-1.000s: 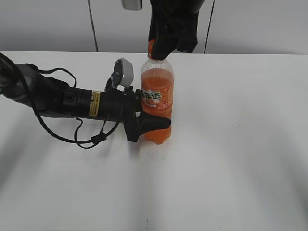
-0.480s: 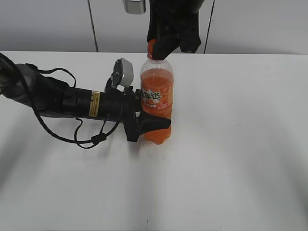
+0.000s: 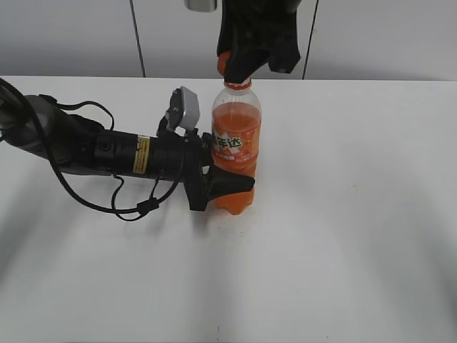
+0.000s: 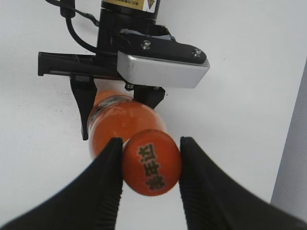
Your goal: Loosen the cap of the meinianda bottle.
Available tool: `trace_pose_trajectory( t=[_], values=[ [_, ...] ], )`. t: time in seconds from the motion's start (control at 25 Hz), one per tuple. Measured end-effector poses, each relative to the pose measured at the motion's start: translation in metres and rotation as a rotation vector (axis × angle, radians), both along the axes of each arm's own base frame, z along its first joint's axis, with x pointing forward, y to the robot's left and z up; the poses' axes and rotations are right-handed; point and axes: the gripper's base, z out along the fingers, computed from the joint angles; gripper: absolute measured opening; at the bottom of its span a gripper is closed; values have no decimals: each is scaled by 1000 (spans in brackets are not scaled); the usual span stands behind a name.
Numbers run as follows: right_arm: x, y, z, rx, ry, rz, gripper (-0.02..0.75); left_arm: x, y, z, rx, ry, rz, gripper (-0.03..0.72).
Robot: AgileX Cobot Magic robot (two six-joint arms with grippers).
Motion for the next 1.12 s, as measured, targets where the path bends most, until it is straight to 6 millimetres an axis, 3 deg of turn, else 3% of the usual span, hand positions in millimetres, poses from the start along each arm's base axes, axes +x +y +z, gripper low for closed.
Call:
trace_pose_trajectory(
  t=[0.36,0.6,0.84,1.12],
  values=[
    [-2,-1,5,17,6,-33,272,0,0,0,0,0,0,408],
    [-10,-7,24,79,34,-178,272,0,0,0,0,0,0,408],
    [-11,-18,35,104,58,-451,272,0,0,0,0,0,0,408],
    [8,-46,35,146,94,-863,272,0,0,0,0,0,0,408]
  ],
)
